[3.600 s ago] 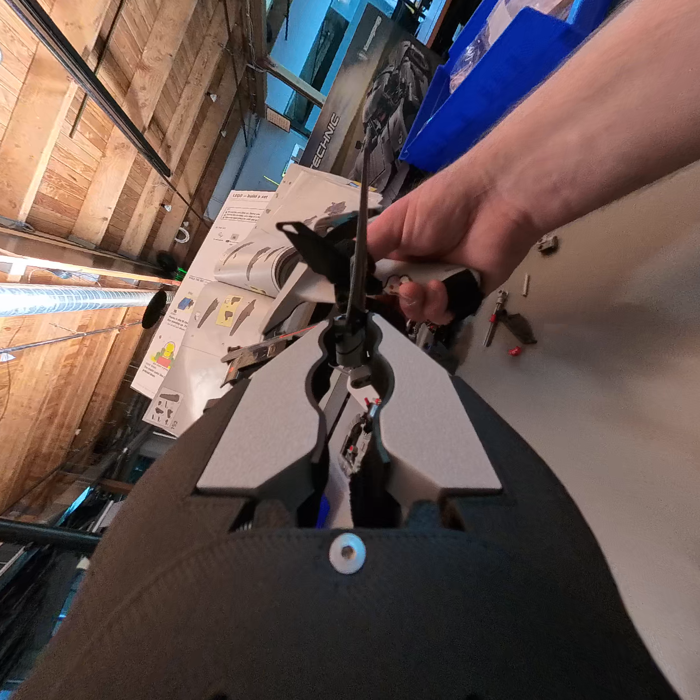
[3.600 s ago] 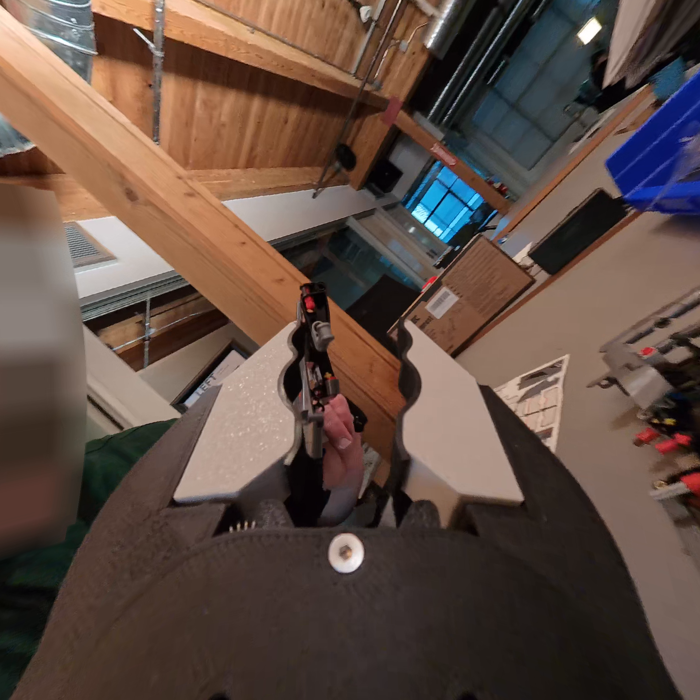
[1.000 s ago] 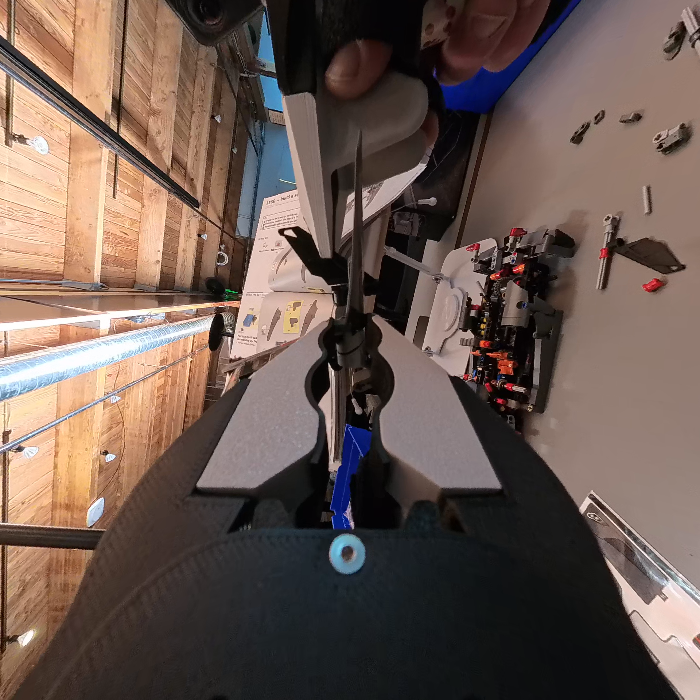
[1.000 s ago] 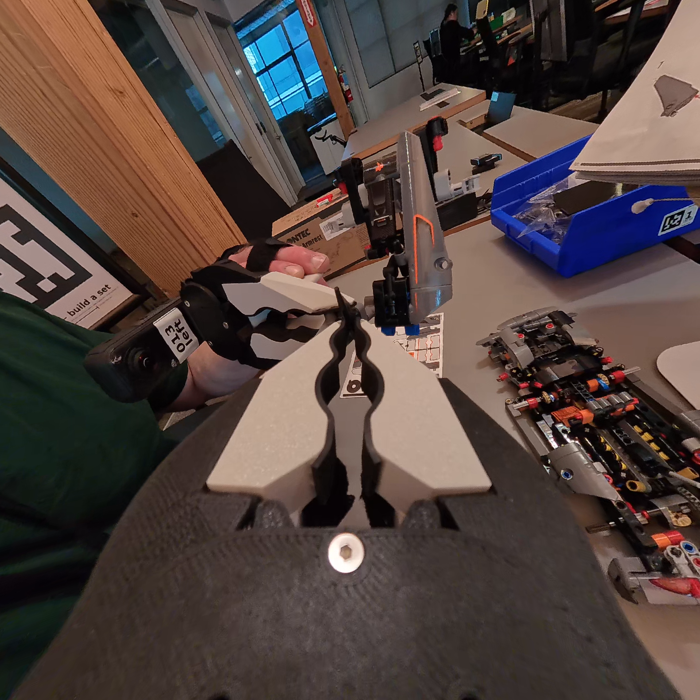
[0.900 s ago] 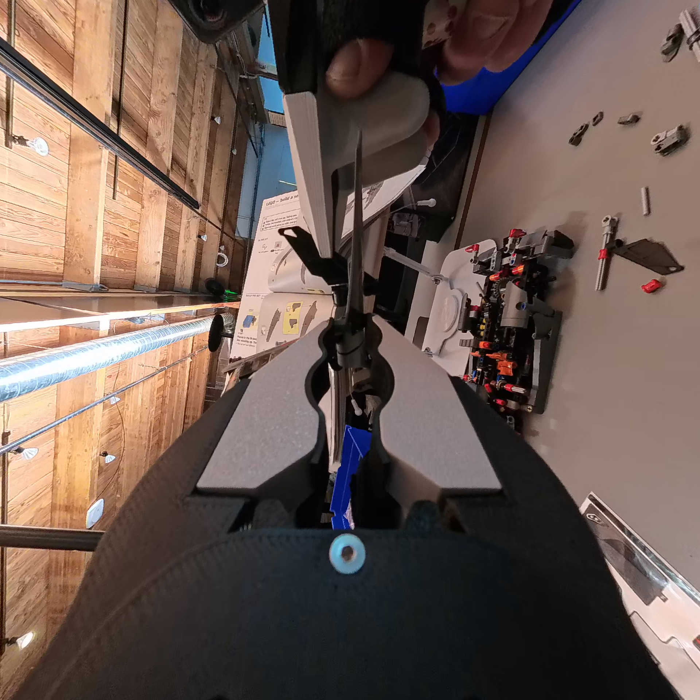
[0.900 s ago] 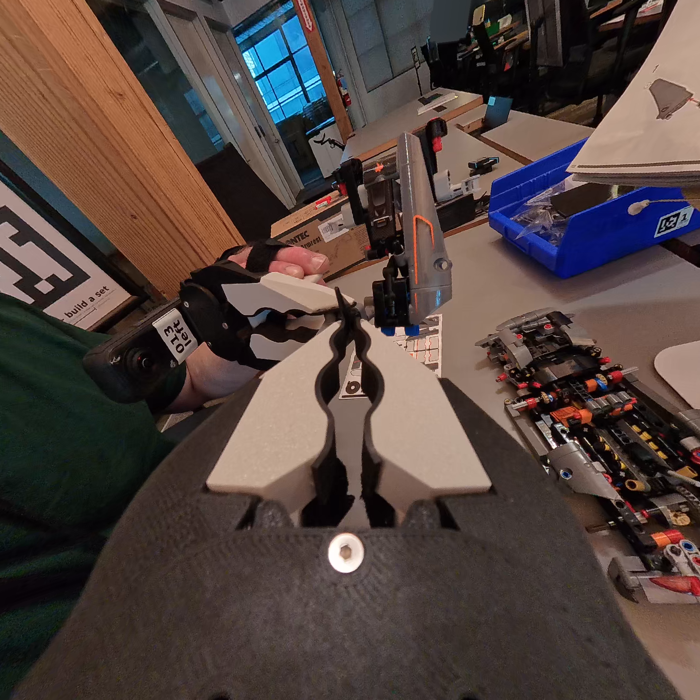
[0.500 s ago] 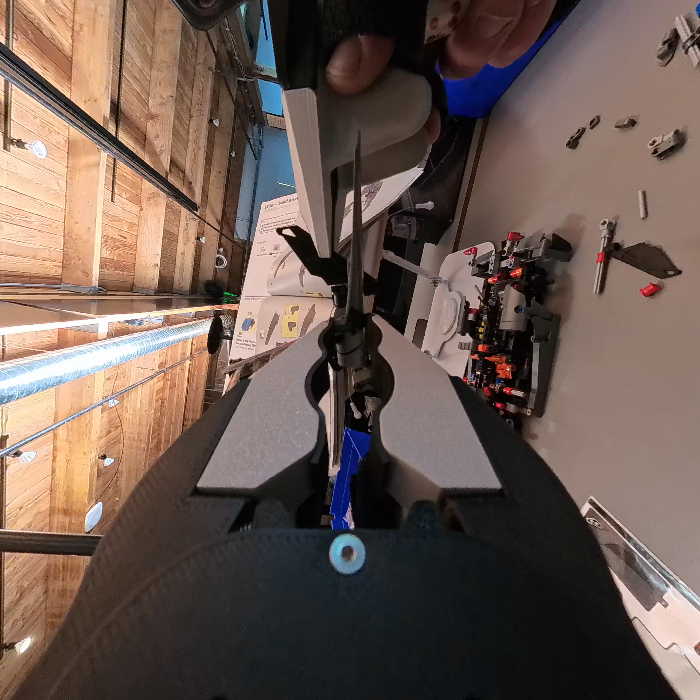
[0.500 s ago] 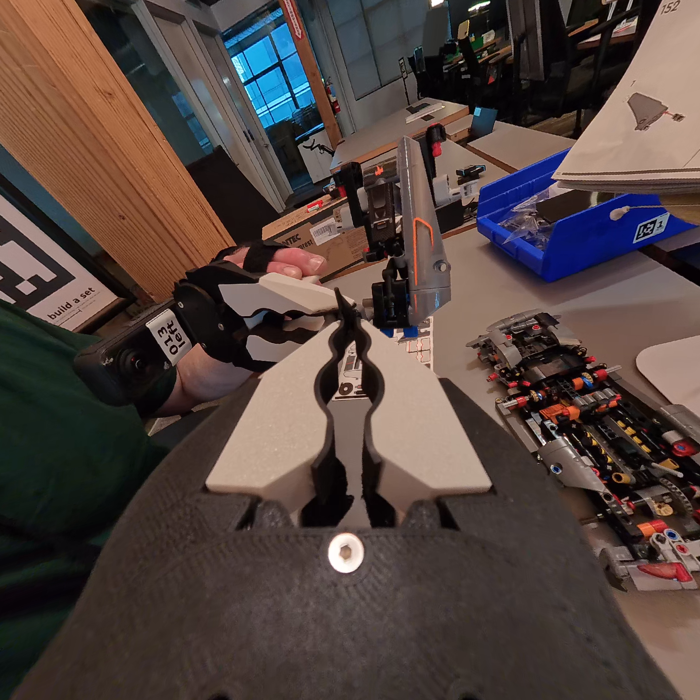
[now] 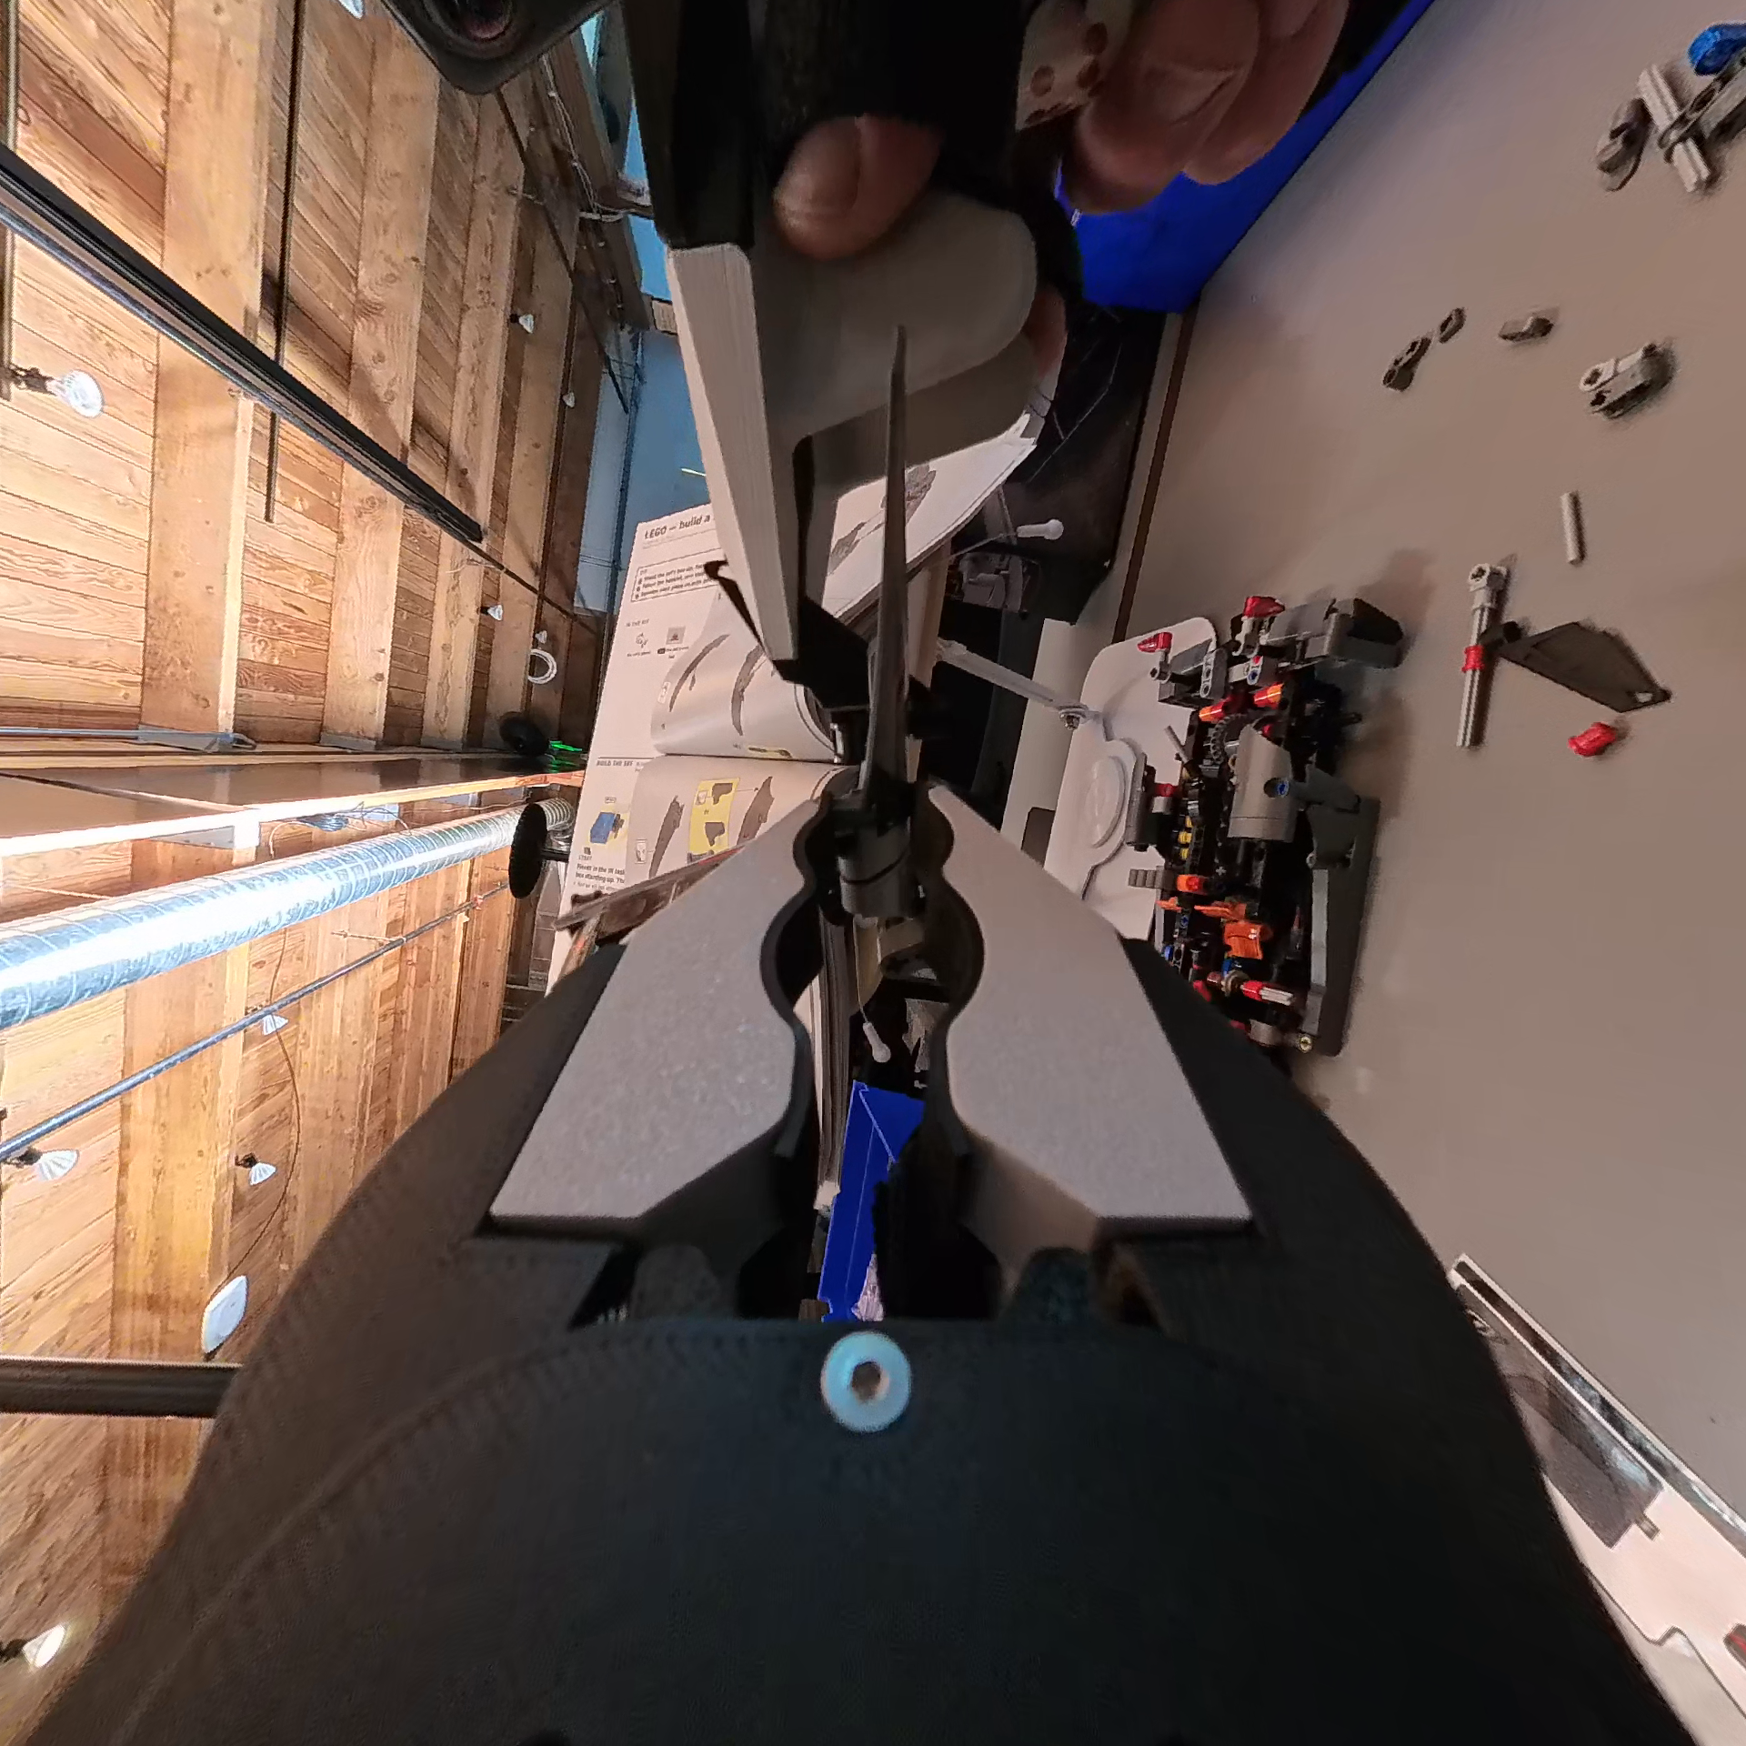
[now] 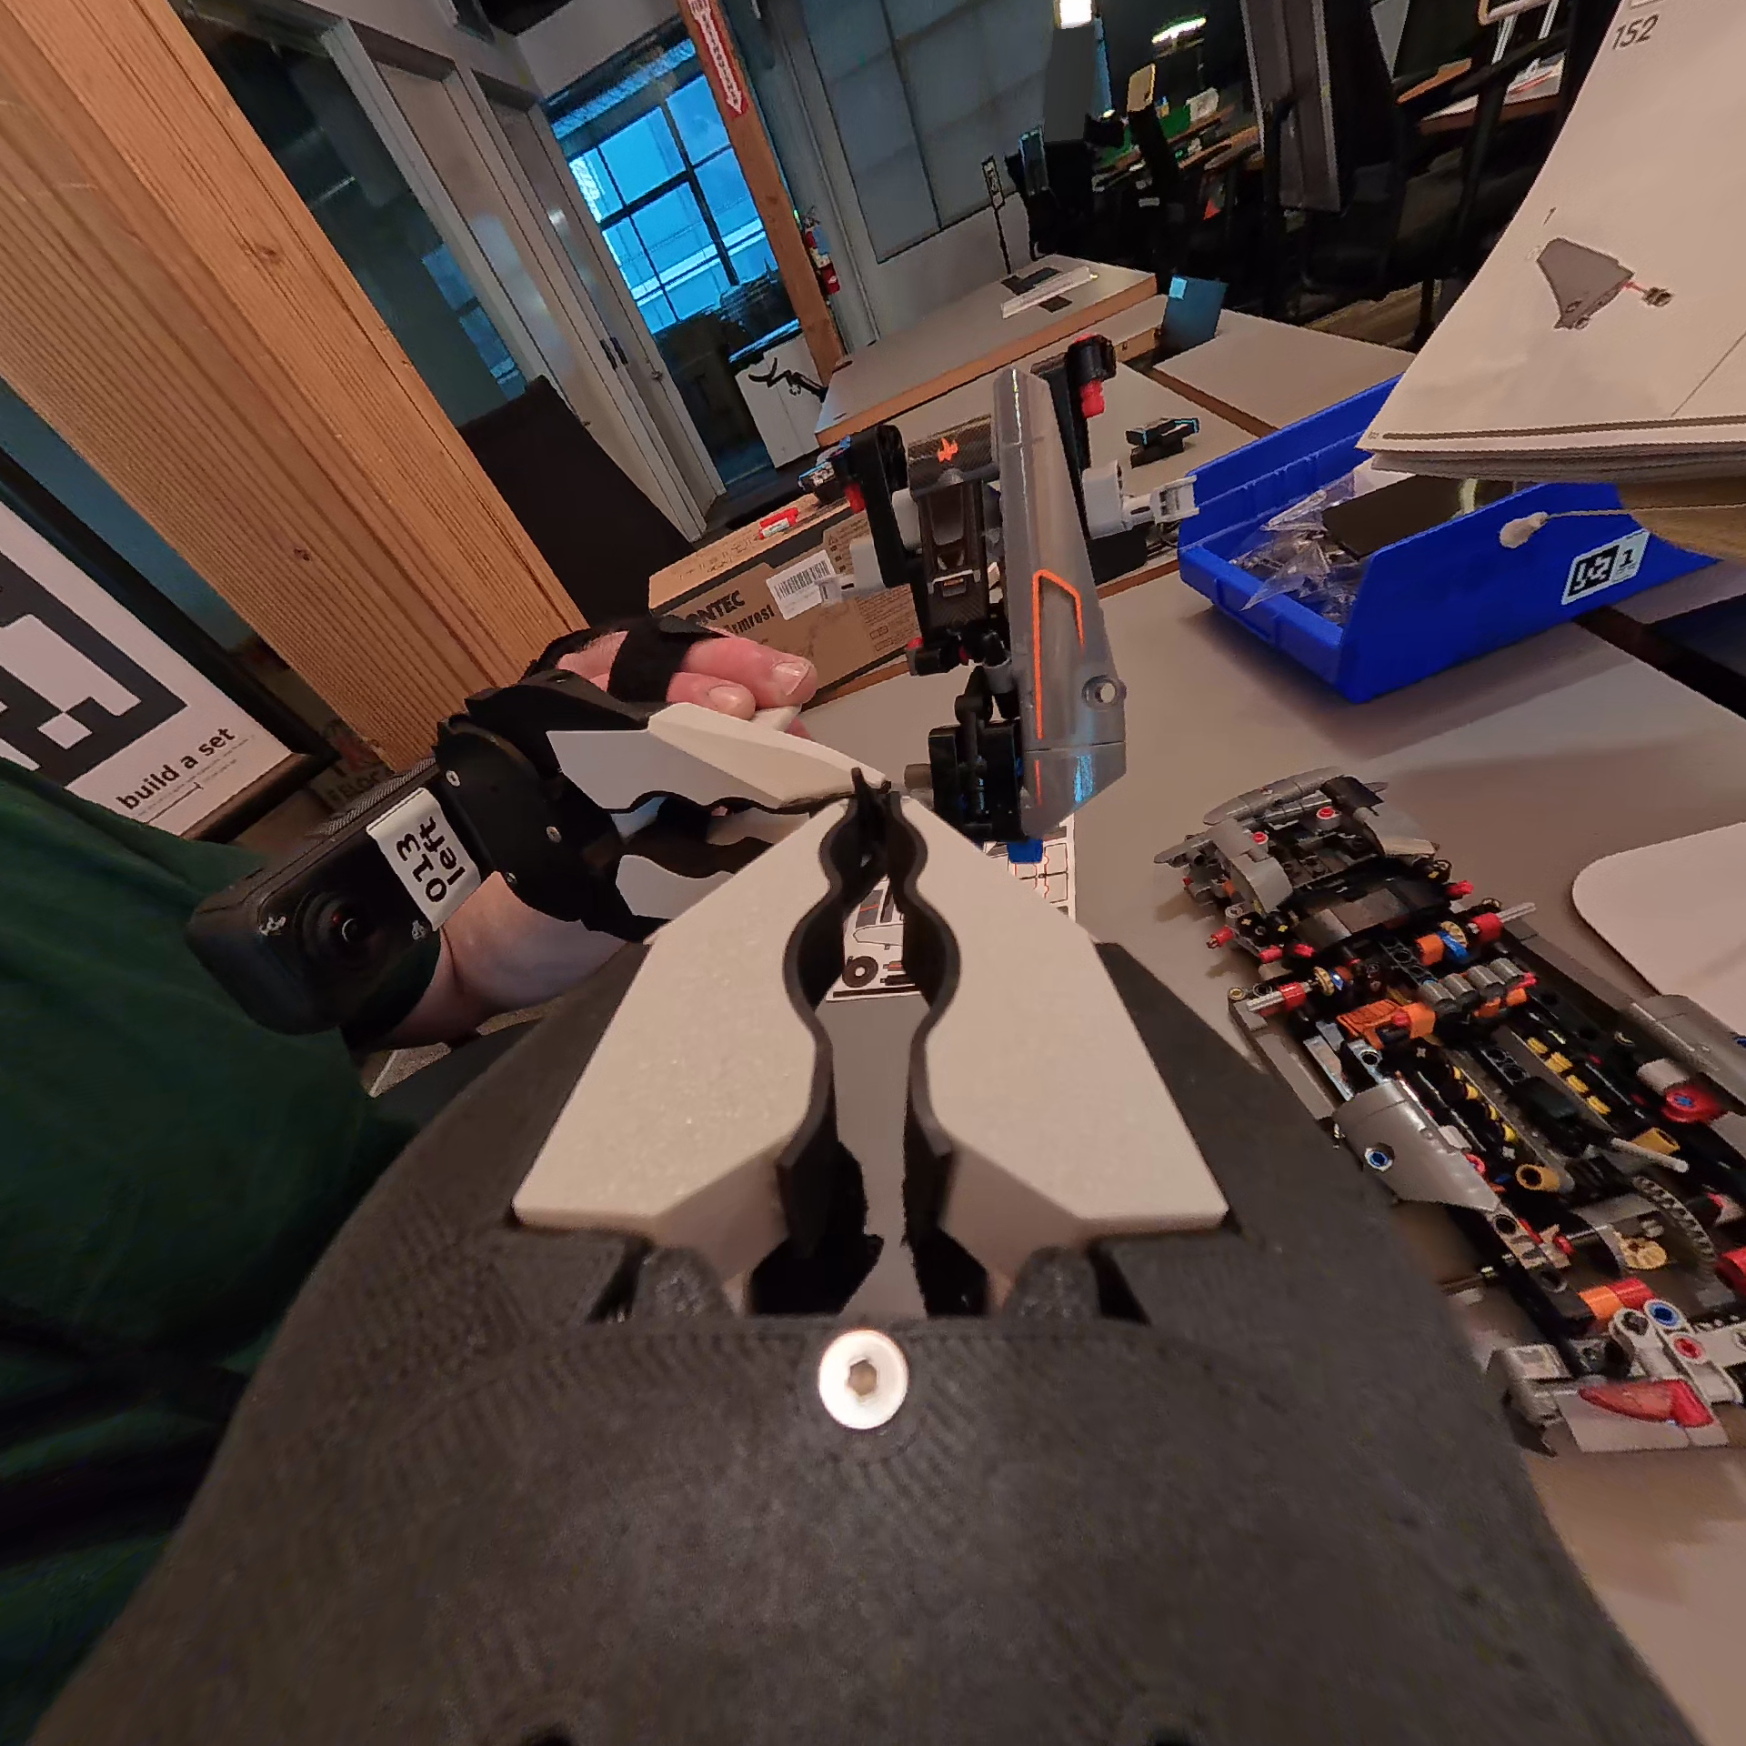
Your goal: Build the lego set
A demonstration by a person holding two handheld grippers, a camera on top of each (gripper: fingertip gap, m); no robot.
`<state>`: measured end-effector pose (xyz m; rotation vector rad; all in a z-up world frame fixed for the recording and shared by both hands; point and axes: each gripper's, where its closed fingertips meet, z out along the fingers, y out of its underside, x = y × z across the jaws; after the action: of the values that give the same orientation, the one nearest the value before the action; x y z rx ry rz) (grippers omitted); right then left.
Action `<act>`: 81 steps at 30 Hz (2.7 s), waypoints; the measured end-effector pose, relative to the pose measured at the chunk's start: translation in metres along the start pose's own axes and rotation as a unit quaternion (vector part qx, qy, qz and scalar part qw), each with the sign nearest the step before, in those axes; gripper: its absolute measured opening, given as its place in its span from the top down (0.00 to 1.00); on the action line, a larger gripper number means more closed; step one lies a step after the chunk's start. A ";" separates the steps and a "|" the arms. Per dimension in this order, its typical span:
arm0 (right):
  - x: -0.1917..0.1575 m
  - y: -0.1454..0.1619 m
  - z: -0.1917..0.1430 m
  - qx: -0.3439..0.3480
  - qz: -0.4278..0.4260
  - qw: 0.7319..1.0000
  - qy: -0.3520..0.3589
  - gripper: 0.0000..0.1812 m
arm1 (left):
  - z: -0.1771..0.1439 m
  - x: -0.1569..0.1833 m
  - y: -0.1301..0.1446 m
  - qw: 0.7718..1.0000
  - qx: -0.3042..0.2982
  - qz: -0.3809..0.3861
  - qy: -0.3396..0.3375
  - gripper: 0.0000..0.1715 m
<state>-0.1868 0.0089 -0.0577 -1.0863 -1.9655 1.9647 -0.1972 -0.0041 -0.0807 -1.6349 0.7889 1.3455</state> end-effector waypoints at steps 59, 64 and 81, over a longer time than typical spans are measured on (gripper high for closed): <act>0.040 0.117 0.040 -0.056 0.160 0.984 0.049 1.00 | -0.007 0.125 0.017 0.971 -0.020 -0.204 0.121 0.87; 0.043 0.125 0.043 -0.061 0.167 0.982 0.057 1.00 | -0.006 0.134 0.017 0.965 -0.025 -0.221 0.139 0.89; 0.041 0.146 0.039 -0.078 0.139 0.986 0.053 1.00 | -0.004 0.137 0.025 0.954 -0.030 -0.271 0.123 0.90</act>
<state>-0.1847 -0.0169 -0.2126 -1.5451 -2.0326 1.8551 -0.1873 -0.0120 -0.2190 -1.9119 0.3895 0.7934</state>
